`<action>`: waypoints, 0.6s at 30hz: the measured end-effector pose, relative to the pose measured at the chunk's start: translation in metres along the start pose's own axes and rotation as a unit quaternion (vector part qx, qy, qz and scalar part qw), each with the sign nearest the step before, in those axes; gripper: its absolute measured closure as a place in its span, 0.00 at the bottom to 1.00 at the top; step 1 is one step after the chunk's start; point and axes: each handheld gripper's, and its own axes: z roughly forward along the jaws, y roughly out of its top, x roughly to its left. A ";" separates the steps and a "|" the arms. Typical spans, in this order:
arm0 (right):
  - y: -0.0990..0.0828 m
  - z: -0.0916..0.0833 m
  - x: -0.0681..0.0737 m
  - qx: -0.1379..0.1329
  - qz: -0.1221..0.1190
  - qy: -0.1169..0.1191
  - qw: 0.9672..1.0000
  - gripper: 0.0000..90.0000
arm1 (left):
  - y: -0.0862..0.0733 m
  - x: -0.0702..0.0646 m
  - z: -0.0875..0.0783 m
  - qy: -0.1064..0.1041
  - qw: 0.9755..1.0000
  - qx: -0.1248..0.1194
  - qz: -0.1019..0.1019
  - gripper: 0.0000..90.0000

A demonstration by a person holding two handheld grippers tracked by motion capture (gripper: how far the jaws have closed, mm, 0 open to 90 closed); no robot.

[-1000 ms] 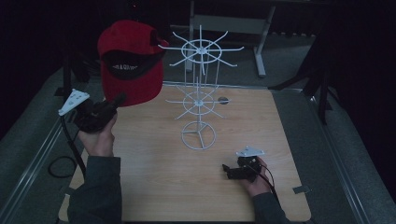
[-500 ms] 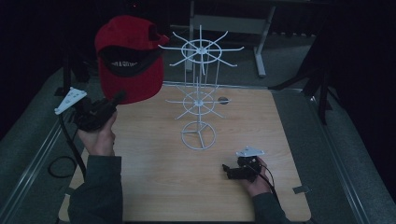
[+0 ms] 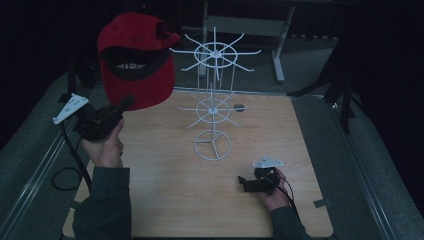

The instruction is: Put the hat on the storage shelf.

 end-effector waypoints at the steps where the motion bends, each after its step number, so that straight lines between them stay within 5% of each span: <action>1: 0.000 0.000 0.000 0.000 0.000 0.000 1.000 0.13 | 0.000 0.000 0.000 -0.002 1.000 0.000 0.001 0.95; 18: 0.000 0.000 0.000 0.001 0.000 0.000 1.000 0.13 | -0.006 -0.007 -0.012 -0.023 1.000 -0.002 0.008 0.95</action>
